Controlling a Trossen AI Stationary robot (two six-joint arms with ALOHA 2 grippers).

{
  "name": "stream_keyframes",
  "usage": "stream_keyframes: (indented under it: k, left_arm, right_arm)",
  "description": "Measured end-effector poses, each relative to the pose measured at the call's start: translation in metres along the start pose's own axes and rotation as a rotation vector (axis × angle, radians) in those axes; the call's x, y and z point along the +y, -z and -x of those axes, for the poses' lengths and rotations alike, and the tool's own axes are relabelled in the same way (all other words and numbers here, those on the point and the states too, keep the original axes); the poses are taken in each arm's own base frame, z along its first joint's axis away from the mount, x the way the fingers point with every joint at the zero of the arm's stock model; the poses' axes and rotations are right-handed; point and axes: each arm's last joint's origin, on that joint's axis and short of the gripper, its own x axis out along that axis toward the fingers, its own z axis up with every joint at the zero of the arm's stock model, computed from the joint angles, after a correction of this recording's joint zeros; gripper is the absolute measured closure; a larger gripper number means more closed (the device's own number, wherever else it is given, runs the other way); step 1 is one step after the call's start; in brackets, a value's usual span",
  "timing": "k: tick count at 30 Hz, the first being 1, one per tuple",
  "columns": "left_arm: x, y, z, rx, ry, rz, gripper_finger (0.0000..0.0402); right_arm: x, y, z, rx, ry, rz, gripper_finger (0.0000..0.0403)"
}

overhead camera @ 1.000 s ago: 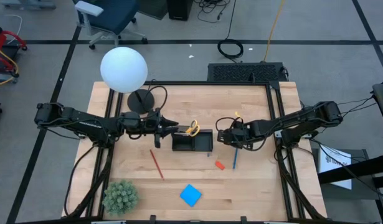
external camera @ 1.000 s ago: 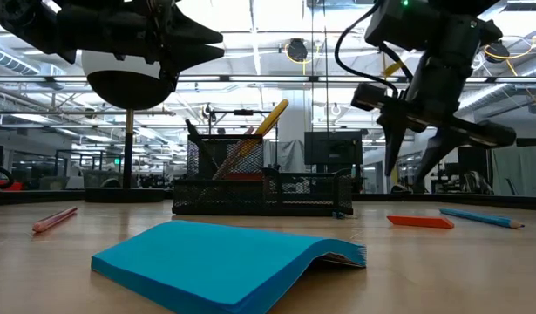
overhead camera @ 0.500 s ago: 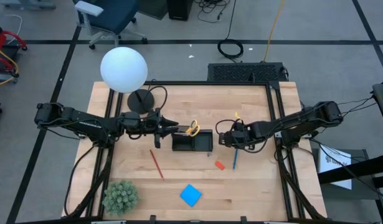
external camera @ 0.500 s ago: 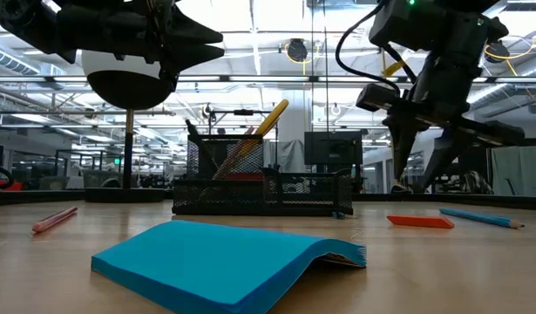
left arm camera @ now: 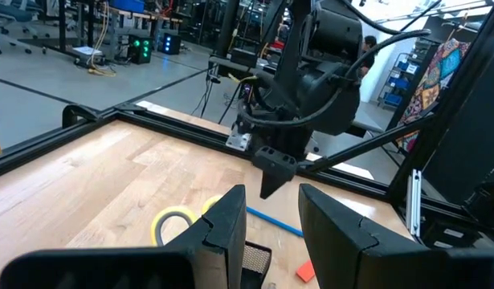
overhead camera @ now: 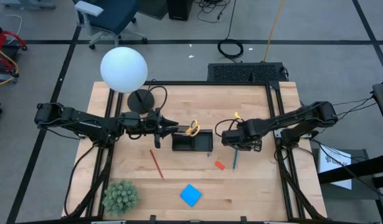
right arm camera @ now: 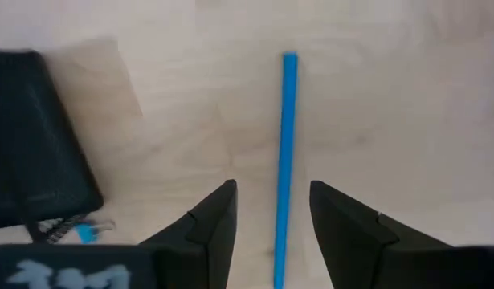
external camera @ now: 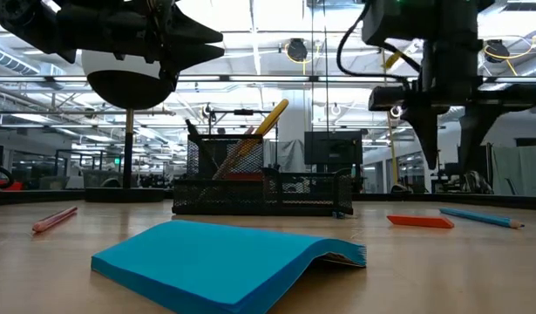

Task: Pick and place office supplies into organizer
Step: Put the blue pencil into the desk organizer

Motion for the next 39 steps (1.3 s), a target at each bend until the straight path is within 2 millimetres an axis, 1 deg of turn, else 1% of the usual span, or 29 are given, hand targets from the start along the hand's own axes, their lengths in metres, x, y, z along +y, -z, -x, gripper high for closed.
stream_keyframes:
  k: [4,15,18,27,32,39]
  left_arm:
    - [0.0,0.0,0.0,0.0,0.0,0.0,0.0289]
    - [0.0,0.0,0.0,0.0,0.0,0.0,0.0289]
    - [0.0,0.0,0.0,0.001,-0.001,0.0,0.0289]
    - [0.0,0.0,0.0,0.0,0.0,0.0,0.0289]
    - [0.0,0.0,0.0,0.0,0.0,0.0,0.0288]
    - [0.0,0.0,0.0,0.0,0.0,0.0,0.0289]
  right_arm:
    - [0.003,-0.001,-0.009,0.037,0.066,-0.015,0.0258]
    - [0.007,0.0,-0.023,0.02,0.113,-0.002,0.0257]
    - [0.007,-0.001,-0.027,0.018,0.112,-0.004,0.0257]
    - [0.013,0.001,-0.052,0.07,0.068,0.001,0.0254]
    - [0.014,0.001,-0.055,0.076,0.054,0.033,0.0256]
    - [0.01,0.0,-0.055,0.073,0.089,0.053,0.0253]
